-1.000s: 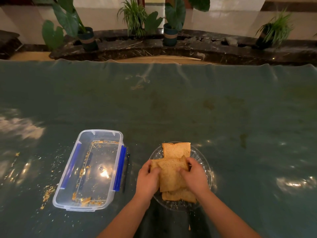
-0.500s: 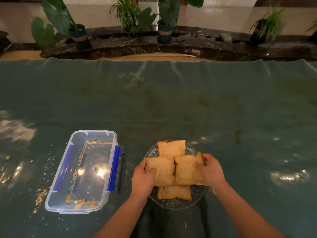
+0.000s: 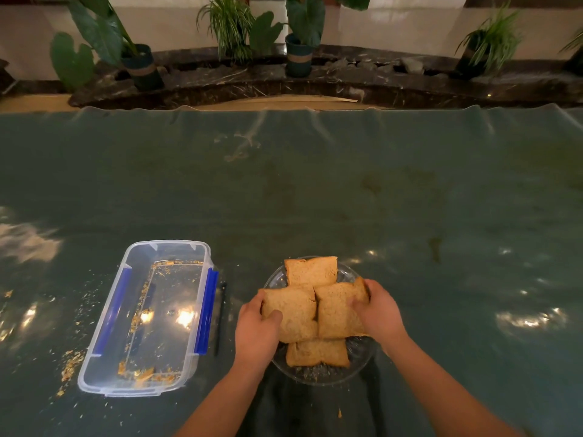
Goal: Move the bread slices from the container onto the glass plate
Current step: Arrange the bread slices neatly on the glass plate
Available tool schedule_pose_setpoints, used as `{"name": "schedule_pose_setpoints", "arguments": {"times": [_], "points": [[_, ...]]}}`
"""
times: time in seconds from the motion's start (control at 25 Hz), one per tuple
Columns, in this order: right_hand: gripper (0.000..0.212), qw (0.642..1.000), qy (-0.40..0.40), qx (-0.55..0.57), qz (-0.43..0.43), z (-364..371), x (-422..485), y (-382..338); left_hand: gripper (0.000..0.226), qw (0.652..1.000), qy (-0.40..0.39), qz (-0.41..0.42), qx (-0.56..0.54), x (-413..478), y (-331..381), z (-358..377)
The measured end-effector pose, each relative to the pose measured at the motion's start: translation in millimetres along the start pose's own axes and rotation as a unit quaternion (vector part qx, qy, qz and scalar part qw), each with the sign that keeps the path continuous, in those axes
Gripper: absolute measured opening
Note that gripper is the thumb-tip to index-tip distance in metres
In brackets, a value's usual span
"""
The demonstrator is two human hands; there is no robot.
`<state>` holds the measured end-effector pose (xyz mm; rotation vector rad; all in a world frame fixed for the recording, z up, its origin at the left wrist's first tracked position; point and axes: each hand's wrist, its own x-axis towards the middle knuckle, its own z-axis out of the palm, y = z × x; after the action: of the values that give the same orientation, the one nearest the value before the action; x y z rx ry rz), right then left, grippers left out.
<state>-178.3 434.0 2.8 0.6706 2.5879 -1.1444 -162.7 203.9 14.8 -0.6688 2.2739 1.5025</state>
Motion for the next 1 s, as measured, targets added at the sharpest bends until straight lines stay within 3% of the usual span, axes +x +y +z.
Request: {"name": "schedule_pose_setpoints", "arguments": {"times": [0.2, 0.32, 0.4, 0.52, 0.72, 1.0], "points": [[0.060, 0.981, 0.051, -0.173, -0.073, -4.0, -5.1, 3.9, 0.050, 0.998, 0.011, 0.038, 0.045, -2.8, -3.3, -5.3], [0.046, 0.981, 0.086, -0.133, -0.113, -6.5, -6.1, 0.9, 0.053, 0.988, 0.044, 0.094, 0.116, -0.5, 4.7, -5.0], [0.034, 0.978, 0.098, -0.100, -0.153, -7.0, -9.1, 0.9, 0.052, 0.974, 0.025, 0.151, 0.168, 7.7, 19.5, -1.4], [0.035, 0.970, 0.073, -0.121, -0.197, -2.8, -14.5, 4.7, 0.033, 0.956, -0.015, 0.198, 0.215, 34.2, 41.8, 6.3], [0.047, 0.956, 0.025, -0.211, -0.203, 10.3, 6.7, -4.9, 0.044, 0.952, -0.047, 0.184, 0.239, 55.7, 47.4, 17.7], [0.042, 0.958, -0.012, -0.226, -0.178, 24.2, 14.5, -7.9, 0.060, 0.966, -0.033, 0.157, 0.201, 62.9, 36.9, 17.6]]}}
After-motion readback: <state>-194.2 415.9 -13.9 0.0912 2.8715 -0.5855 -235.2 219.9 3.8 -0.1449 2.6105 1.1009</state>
